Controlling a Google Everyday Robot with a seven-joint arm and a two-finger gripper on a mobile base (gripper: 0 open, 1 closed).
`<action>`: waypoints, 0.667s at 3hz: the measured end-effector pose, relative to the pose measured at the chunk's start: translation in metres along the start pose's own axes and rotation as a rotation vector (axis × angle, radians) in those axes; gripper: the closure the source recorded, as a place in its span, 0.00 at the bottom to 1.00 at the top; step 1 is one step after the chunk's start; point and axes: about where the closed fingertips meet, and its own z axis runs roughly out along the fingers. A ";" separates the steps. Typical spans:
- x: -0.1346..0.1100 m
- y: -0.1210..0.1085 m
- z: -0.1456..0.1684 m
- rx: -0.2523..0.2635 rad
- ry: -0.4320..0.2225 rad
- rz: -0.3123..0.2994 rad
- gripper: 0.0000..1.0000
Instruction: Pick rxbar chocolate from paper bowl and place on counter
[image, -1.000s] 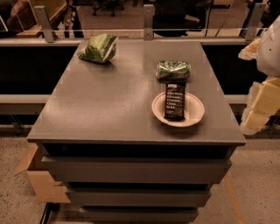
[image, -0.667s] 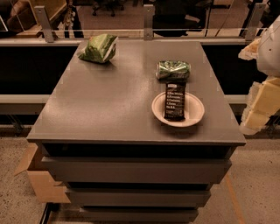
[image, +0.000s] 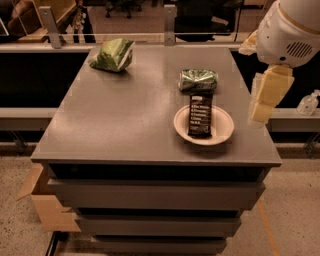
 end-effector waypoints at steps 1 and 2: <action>-0.023 -0.017 0.025 -0.048 0.005 -0.072 0.00; -0.040 -0.026 0.054 -0.091 0.008 -0.119 0.00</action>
Offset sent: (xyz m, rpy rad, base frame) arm 0.0576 0.0632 -0.0651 -0.0596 0.1506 0.1934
